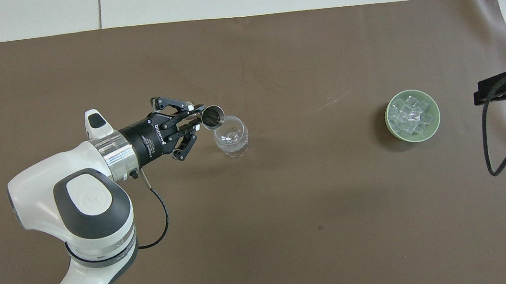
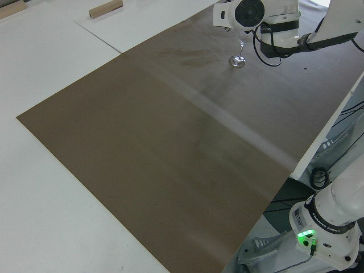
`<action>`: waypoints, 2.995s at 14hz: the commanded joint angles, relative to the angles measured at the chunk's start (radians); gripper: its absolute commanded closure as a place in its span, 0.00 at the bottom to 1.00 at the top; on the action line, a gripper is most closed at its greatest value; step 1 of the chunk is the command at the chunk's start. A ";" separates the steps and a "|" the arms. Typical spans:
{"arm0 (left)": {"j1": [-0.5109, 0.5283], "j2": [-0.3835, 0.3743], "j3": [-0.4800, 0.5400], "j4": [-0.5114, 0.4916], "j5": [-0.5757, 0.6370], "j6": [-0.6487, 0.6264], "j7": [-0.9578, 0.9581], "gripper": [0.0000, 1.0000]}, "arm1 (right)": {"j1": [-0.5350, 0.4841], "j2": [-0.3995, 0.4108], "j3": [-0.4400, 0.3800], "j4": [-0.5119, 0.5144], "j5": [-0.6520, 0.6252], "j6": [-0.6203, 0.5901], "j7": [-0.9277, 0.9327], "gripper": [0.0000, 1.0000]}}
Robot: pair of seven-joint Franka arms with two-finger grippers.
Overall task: Pour wine and add ice with both arms
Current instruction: 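Bring the silver cup over the rim of the clear glass, then tilt the silver cup with the left gripper to pour into the glass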
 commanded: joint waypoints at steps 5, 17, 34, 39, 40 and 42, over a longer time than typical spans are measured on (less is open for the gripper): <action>-0.066 -0.019 0.012 -0.027 0.004 0.120 0.101 1.00 | -0.008 -0.025 0.003 -0.025 0.026 -0.002 -0.021 0.00; -0.102 -0.016 0.012 -0.024 0.004 0.223 0.248 1.00 | -0.008 -0.023 0.003 -0.025 0.026 -0.002 -0.021 0.00; -0.192 0.012 0.012 -0.015 0.004 0.464 0.428 1.00 | -0.008 -0.025 0.003 -0.025 0.026 -0.002 -0.021 0.00; -0.209 0.010 0.012 -0.013 0.004 0.510 0.491 1.00 | -0.008 -0.023 0.003 -0.025 0.026 -0.002 -0.021 0.00; -0.220 0.012 0.012 -0.013 0.004 0.540 0.521 1.00 | -0.008 -0.025 0.003 -0.025 0.026 -0.002 -0.021 0.00; -0.237 0.010 0.011 -0.013 0.004 0.559 0.563 1.00 | -0.008 -0.023 0.003 -0.025 0.026 -0.002 -0.021 0.00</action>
